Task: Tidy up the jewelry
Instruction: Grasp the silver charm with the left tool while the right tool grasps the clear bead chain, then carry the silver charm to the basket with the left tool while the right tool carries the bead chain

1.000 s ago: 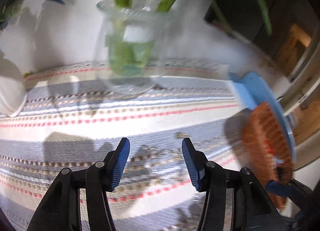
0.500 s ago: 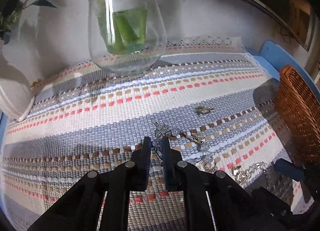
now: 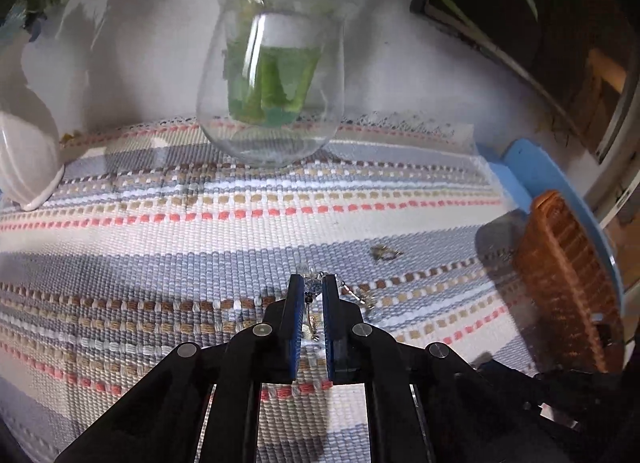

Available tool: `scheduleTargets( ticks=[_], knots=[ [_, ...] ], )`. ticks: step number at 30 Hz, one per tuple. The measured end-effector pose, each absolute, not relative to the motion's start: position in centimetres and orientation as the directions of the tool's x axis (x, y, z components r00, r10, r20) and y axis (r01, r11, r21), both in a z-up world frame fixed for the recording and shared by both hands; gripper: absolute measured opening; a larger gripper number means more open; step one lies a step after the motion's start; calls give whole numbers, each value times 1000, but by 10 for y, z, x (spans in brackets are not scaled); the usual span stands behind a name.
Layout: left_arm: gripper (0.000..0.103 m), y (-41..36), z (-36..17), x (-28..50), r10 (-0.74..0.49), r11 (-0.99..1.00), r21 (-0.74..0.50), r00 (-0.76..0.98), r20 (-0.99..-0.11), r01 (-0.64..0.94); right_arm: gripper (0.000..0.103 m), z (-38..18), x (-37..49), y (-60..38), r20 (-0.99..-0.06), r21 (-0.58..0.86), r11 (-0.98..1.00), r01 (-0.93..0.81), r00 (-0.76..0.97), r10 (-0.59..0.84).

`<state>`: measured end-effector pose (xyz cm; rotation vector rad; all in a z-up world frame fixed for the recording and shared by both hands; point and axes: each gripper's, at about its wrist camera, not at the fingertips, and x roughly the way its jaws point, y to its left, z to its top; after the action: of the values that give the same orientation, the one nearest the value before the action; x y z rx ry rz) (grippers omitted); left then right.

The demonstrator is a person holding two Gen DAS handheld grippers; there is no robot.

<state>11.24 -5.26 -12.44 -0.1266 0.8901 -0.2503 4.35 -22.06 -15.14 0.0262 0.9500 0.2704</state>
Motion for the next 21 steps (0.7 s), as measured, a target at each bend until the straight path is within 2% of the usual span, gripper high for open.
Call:
scheduleTargets(
  ticks=[10,21],
  knots=[
    [9,-33,-92,106,-320,940,-318,633,-705,122,9,-113,36,-235,-726,278,942,-190,600,335],
    [9,-39,-52,96,-377,919,-348,665,-645,183,9,-84,33,-255,-659,383,908,-173,638,399]
  ],
)
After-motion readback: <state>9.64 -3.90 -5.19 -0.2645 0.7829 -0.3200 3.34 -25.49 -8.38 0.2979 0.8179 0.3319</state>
